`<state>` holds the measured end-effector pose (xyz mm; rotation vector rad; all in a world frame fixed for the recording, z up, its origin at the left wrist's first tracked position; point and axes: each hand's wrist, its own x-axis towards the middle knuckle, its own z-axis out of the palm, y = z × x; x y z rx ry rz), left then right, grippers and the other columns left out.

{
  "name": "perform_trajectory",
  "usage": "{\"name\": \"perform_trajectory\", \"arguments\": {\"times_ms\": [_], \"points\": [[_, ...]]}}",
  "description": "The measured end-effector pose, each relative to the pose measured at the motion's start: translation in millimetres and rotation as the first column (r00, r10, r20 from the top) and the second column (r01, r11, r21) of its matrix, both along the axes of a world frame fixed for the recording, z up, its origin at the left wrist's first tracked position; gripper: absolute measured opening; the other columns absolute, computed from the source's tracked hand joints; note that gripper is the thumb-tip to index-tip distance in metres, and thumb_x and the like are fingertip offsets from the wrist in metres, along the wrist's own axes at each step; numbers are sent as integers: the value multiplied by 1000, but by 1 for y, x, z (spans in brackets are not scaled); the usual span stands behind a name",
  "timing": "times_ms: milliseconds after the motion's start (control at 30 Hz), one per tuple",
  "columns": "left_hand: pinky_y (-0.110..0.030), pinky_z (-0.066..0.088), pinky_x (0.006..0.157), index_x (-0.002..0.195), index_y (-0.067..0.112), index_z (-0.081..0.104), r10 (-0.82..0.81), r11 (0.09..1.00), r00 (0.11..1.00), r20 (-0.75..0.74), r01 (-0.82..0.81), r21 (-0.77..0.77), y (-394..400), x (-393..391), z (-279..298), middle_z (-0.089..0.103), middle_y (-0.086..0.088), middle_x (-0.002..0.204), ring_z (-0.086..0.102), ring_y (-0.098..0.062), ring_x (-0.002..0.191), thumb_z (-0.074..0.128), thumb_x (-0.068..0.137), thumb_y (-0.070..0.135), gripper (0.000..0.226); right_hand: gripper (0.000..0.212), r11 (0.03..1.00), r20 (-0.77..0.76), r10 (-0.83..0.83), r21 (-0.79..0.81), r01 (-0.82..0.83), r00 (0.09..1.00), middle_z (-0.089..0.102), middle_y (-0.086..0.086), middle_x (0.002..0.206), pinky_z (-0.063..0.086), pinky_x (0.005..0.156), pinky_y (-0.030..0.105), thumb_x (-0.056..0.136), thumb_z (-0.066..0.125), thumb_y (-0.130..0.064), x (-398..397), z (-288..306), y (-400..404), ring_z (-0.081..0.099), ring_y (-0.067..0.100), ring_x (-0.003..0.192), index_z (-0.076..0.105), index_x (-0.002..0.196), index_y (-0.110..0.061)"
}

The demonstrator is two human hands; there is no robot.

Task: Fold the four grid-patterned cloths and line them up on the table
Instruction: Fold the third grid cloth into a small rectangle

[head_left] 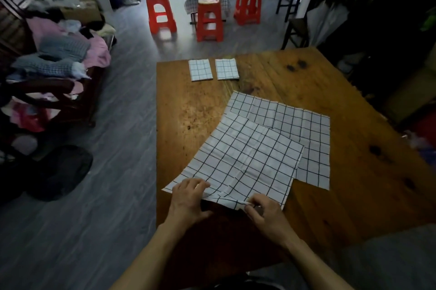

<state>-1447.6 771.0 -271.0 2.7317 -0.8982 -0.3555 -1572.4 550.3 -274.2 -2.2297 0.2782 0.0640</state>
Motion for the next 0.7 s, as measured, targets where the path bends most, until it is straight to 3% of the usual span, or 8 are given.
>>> {"name": "perform_trajectory", "arguments": {"times_ms": [100, 167, 267, 333, 433, 467, 600, 700], "points": [[-31, 48, 85, 95, 27, 63, 37, 986, 995, 89, -22, -167, 6, 2, -3, 64, 7, 105, 59, -15, 98, 82, 74, 24, 28, 5, 1000, 31, -8, 4, 7, 999, 60, -8, 87, 54, 75, 26, 95, 60, -27, -6, 10, -6, 59, 4, 82, 59, 89, -27], [-28, 48, 72, 84, 26, 61, 27, 979, 992, 120, -2, -205, 11, 3, 1, 64, 8, 85, 56, -10, 78, 81, 74, 17, 24, 4, 1000, 27, -14, -27, 15, 1000, 60, -8, 90, 55, 79, 27, 94, 61, -25, -12, 14, -10, 59, 4, 84, 59, 91, -26], [-29, 51, 66, 83, 23, 59, -38, 965, 985, 167, 80, -251, 15, -5, 16, 62, 7, 74, 56, -9, 66, 75, 80, 18, 17, 9, 990, 64, -78, -111, 85, 995, 59, -10, 90, 56, 77, 33, 92, 63, -24, -25, 17, -12, 58, 4, 84, 58, 89, -31], [-31, 53, 64, 82, 20, 61, -69, 947, 981, 181, 121, -298, 14, -16, 26, 64, 6, 72, 58, -10, 62, 72, 82, 17, 12, 15, 980, 133, -128, -138, 146, 983, 60, -11, 95, 53, 79, 30, 87, 69, -29, -38, 21, -7, 57, 2, 89, 58, 96, -33], [-31, 53, 63, 81, 21, 61, -110, 925, 980, 169, 163, -345, 12, -38, 35, 63, 5, 70, 57, -10, 59, 70, 84, 17, 10, 56, 934, 132, -84, -334, 124, 988, 57, -13, 119, 41, 95, 27, 73, 73, -52, -61, 24, 5, 51, 2, 109, 56, 123, -33], [-31, 52, 65, 82, 21, 61, -120, 920, 979, 164, 172, -351, 11, -45, 36, 63, 5, 71, 57, -11, 61, 68, 86, 18, 9, 62, 903, 116, -86, -411, 126, 990, 55, -14, 121, 38, 97, 28, 71, 75, -52, -68, 24, 11, 49, 3, 112, 55, 126, -32], [-31, 48, 75, 88, 22, 62, -164, 908, 977, 138, 205, -365, 12, -67, 40, 64, 4, 80, 58, -13, 72, 66, 87, 20, 5, 36, 812, 161, -203, -523, 258, 966, 65, -9, 95, 39, 81, 27, 71, 77, -5, -94, 27, 24, 60, 12, 91, 66, 97, -27], [-31, 47, 75, 88, 23, 62, -164, 905, 978, 131, 202, -374, 23, -79, 45, 64, 5, 80, 58, -14, 72, 68, 86, 20, 7, 30, 812, 186, -228, -505, 292, 956, 63, -9, 87, 45, 78, 30, 75, 73, 0, -109, 33, 18, 58, 11, 84, 66, 90, -25]]}}
